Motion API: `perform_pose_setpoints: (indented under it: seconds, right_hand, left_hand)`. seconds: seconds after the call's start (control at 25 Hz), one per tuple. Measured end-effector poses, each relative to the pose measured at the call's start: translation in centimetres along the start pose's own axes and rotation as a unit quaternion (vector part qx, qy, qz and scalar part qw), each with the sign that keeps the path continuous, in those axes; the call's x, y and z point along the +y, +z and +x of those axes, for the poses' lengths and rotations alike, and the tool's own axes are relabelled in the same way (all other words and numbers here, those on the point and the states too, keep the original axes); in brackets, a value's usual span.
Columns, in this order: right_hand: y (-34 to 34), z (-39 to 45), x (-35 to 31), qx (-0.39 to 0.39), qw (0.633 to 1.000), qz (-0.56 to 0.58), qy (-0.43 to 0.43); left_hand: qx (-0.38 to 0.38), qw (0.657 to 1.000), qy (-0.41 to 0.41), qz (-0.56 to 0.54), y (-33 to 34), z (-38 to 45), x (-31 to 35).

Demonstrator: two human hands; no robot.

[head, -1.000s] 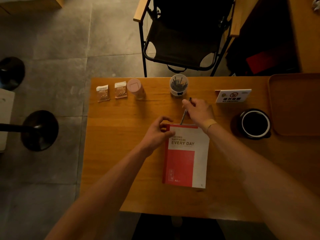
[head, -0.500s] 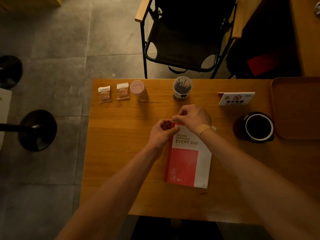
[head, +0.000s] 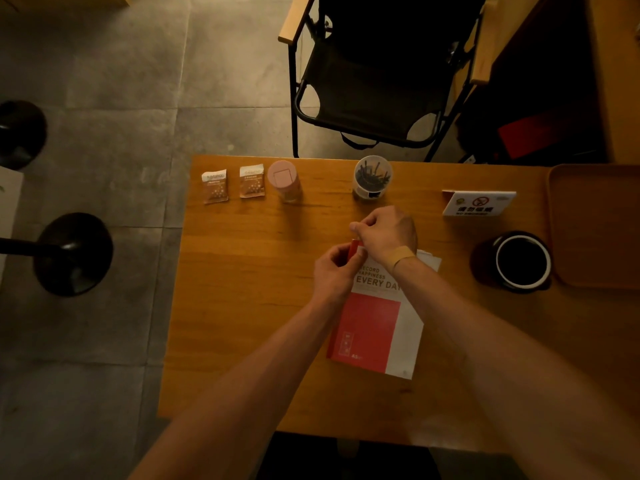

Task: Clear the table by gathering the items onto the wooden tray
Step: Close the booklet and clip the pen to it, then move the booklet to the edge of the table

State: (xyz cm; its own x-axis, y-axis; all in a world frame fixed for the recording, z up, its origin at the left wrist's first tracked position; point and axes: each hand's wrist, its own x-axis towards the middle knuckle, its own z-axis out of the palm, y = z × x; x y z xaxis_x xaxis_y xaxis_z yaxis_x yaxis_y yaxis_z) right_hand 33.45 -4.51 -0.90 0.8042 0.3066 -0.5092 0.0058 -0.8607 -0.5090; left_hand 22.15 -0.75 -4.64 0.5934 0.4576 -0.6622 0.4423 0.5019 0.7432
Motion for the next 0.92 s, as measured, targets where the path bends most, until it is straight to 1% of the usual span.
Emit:
perform_pose_setpoints:
  seconds: [0.16, 0.28, 0.32, 0.36, 0.44, 0.52, 0.56, 0.6, 0.64, 0.68, 0.72, 0.76, 0.8, 0.84, 0.92]
  right_hand:
    - [0.5, -0.4, 0.3, 0.032, 0.999, 0.015, 0.009]
    - [0.8, -0.8, 0.8, 0.034, 0.998, 0.056, -0.015]
    - [0.9, -1.0, 1.1, 0.037, 0.997, 0.052, -0.033]
    - [0.9, -1.1, 1.6, 0.041, 0.997, 0.025, -0.055]
    - [0.8, -1.5, 3.0, 0.045, 0.993, -0.064, -0.093]
    - [0.0, -1.9, 5.0, 0.049, 0.982, -0.145, -0.113]
    - [-0.5, -2.2, 6.2, 0.045, 0.978, -0.169, -0.116]
    - [-1.1, -2.5, 7.3, 0.031, 0.979, -0.170, -0.110]
    - [-1.8, -3.0, 8.3, 0.009, 0.987, -0.134, -0.089]
    - [-2.5, -3.5, 9.1, -0.021, 0.997, -0.053, -0.050]
    - [-3.2, -4.2, 9.6, -0.055, 0.997, 0.061, 0.000]
    - [-3.7, -4.9, 10.1, -0.087, 0.980, 0.175, 0.039]
    - [-4.1, -5.6, 10.6, -0.111, 0.958, 0.258, 0.060]
    - [-4.5, -6.1, 11.0, -0.131, 0.941, 0.304, 0.070]
    - [-5.4, -7.5, 11.6, -0.171, 0.923, 0.336, 0.072]
  left_hand:
    - [0.014, 1.000, 0.008, 0.022, 0.2, 0.1, 0.0]
    - [0.011, 0.999, 0.016, 0.040, 0.3, 0.2, 0.0]
    - [0.009, 0.999, 0.020, 0.045, 0.3, 0.2, 0.0]
    - [0.008, 0.999, 0.024, 0.048, 0.3, 0.2, -0.1]
    - [0.012, 0.999, 0.024, 0.044, 0.3, 0.1, -0.1]
    - [0.020, 0.999, 0.015, 0.032, 0.1, -0.3, -0.1]
    - [0.025, 0.999, 0.008, 0.024, 0.0, -0.6, -0.1]
    - [0.030, 0.999, 0.000, 0.015, 0.0, -0.9, 0.1]
    - [0.035, 0.999, -0.005, 0.006, -0.1, -1.4, 0.3]
    - [0.039, 0.999, -0.006, 0.000, -0.1, -2.1, 0.8]
    - [0.043, 0.999, -0.007, -0.002, -0.1, -2.7, 1.2]
    - [0.045, 0.999, -0.008, -0.004, -0.1, -3.2, 1.5]
    - [0.047, 0.999, -0.010, -0.009, -0.1, -3.8, 1.8]
    - [0.049, 0.999, -0.010, -0.019, -0.2, -4.4, 2.1]
    - [0.052, 0.998, -0.010, -0.039, -0.2, -5.8, 2.8]
